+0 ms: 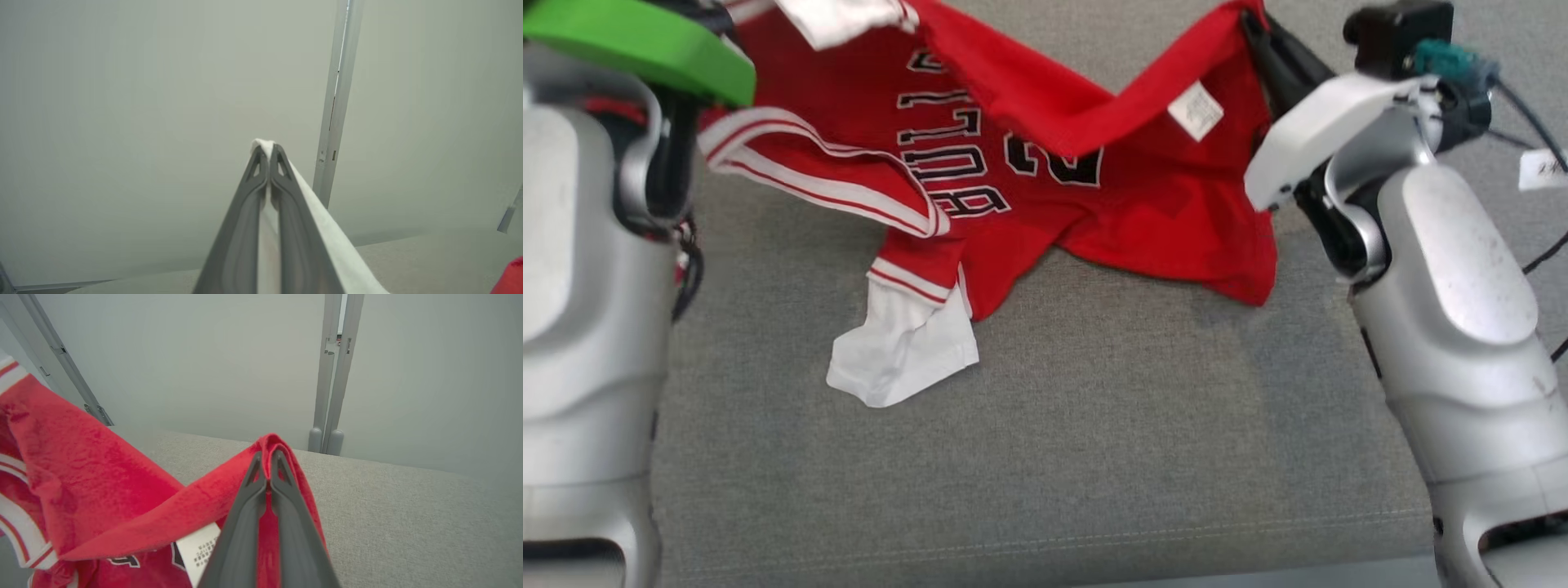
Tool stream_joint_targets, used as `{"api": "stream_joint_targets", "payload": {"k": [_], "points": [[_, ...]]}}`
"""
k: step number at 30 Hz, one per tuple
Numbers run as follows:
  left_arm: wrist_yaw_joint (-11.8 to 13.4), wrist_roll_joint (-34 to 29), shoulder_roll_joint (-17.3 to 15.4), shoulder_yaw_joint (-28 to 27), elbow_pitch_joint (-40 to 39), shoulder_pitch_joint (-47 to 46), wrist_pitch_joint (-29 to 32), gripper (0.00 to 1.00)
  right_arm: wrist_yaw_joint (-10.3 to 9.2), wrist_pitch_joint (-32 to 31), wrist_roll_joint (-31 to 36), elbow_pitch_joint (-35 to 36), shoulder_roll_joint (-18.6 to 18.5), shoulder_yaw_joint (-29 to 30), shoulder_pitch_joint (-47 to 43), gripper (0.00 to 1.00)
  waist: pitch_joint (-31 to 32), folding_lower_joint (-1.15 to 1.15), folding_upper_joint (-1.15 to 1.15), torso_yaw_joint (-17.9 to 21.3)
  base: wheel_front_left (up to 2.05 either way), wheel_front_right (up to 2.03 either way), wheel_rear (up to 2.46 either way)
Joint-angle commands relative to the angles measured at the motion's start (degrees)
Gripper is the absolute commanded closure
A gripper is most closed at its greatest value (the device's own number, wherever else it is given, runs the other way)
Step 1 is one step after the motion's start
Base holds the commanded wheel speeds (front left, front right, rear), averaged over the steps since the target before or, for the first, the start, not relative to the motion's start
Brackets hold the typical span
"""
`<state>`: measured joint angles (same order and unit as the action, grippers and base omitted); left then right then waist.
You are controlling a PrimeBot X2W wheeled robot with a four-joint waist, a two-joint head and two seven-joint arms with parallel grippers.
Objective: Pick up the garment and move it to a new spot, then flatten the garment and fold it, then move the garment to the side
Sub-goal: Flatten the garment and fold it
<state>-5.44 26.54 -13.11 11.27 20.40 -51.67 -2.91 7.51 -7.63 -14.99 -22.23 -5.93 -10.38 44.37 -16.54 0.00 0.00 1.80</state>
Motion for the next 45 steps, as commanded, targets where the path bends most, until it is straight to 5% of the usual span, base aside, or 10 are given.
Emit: {"api": "stream_joint_targets", "payload": {"k": [1, 11, 20, 27, 36, 45], "points": [[-0.36, -1.46, -1.58, 0.41, 0.40, -3.90, 0.18, 1.00, -0.03, 0.73, -0.91, -1.12, -0.41, -0.60, 3.46, 1.00, -5.39, 0.00, 0.00, 1.63, 0.00, 0.00, 0.00], [-1.86, -4.22, -6.61, 4.25, 2.89, -27.99, -0.82, 1.00, -0.04, 6.62, 1.08, -11.02, -0.80, 0.78, 25.69, 1.00, -16.16, 0.00, 0.00, 3.16, 0.00, 0.00, 0.00], [-2.07, -0.33, -5.00, 3.83, 7.37, -43.59, -7.48, 1.00, -0.04, 17.29, 9.08, -20.76, 1.31, 7.82, 40.65, 1.00, -19.24, 0.00, 0.00, 3.74, 0.00, 0.00, 0.00], [-2.11, 2.06, -4.68, 4.29, 7.52, -52.25, -10.71, 1.00, -0.04, 21.85, 16.54, -21.74, 2.04, 14.24, 49.29, 1.00, -20.64, 0.00, 0.00, 3.99, 0.00, 0.00, 0.00], [-2.08, 7.02, -5.43, 7.57, 7.81, -47.90, -11.81, 1.00, -0.04, 22.74, 22.72, -21.40, 1.55, 13.37, 48.35, 1.00, -20.73, 0.00, 0.00, 3.22, 0.00, 0.00, 0.00], [-2.08, 12.29, -6.76, 12.04, 4.73, -29.82, -12.30, 1.00, -0.04, 22.82, 21.15, -24.58, -2.10, 5.59, 39.45, 1.00, -20.18, 0.00, 0.00, 1.76, 0.00, 0.00, 0.00]]}}
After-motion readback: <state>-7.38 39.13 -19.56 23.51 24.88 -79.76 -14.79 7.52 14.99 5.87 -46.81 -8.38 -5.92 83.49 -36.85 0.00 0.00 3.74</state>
